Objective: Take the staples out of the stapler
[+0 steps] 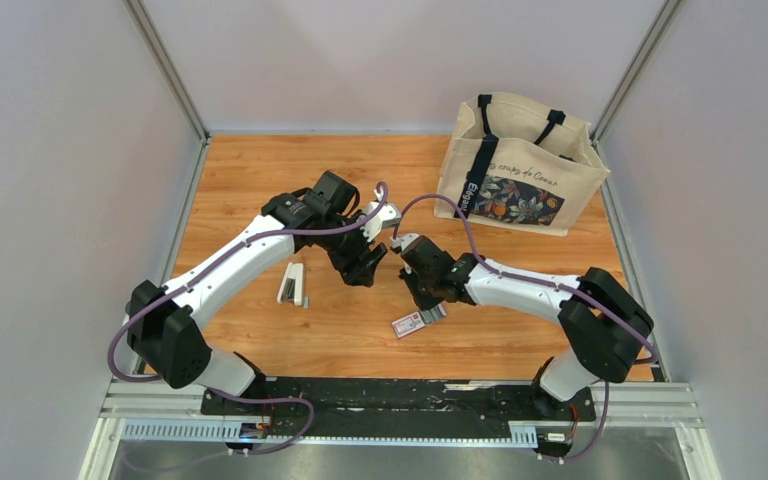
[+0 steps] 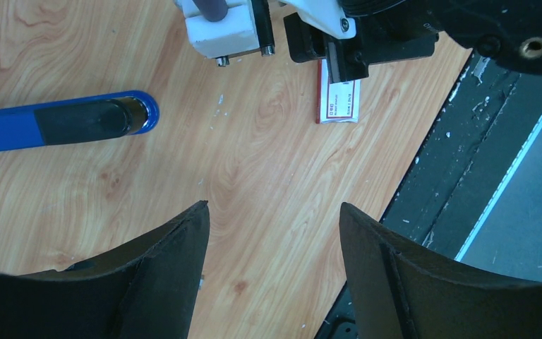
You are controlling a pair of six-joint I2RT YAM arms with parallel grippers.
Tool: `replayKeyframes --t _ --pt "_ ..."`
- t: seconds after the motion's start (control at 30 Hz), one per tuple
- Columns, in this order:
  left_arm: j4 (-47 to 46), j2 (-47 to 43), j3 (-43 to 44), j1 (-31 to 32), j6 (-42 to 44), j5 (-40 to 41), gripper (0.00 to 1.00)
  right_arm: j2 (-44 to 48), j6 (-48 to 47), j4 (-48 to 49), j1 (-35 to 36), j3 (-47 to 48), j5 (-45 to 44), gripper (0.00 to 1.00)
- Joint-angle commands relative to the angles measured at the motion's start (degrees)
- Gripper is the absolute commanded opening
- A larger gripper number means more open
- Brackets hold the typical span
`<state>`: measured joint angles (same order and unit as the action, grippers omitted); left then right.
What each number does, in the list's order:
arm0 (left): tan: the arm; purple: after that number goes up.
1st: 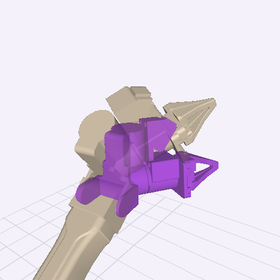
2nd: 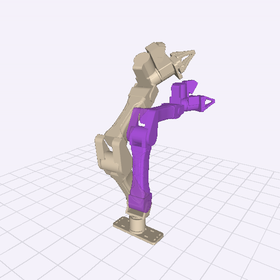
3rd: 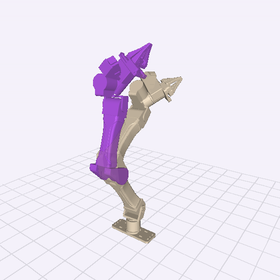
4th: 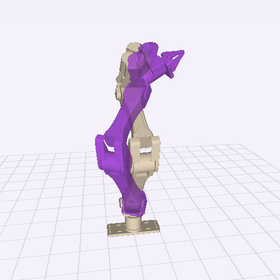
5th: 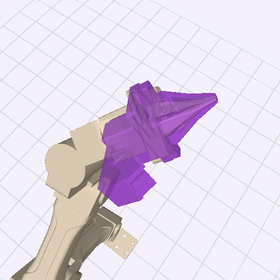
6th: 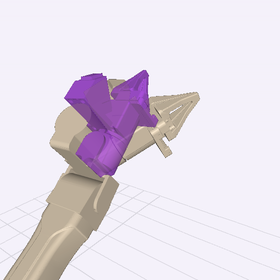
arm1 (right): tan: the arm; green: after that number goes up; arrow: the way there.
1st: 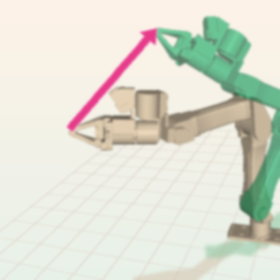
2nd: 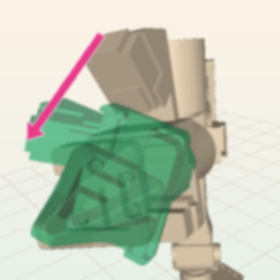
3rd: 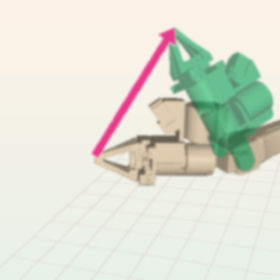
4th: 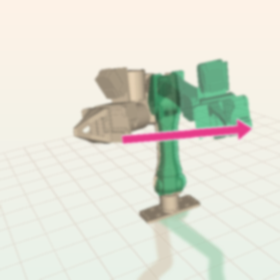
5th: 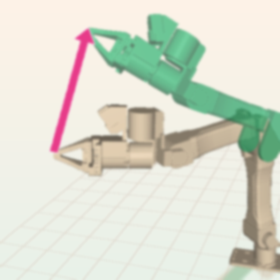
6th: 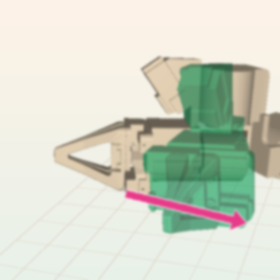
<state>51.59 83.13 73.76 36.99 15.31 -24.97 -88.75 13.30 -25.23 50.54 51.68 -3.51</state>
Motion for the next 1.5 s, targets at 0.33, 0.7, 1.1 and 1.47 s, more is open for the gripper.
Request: replayKeyframes --t 0.33,0.7,1.1,1.47 --pt "-0.61 -1.04 0.34 0.01 -0.28 -0.52 0.75 -1.86 -1.00 4.49 -0.36 -0.09 -0.10 0.13" --pt "-0.27 -0.69 0.51 0.01 -0.11 -0.87 0.75 0.07 0.15 4.05 -0.27 -2.37 2.10 0.12" --pt "-0.27 -0.34 0.60 0.01 -0.28 -0.60 0.75 2.88 0.76 4.75 -0.36 -4.04 2.63 0.14" --pt "0.00 0.36 0.42 -0.08 0.68 0.89 0.75 5.96 1.11 4.84 -0.36 -4.92 2.45 0.15"
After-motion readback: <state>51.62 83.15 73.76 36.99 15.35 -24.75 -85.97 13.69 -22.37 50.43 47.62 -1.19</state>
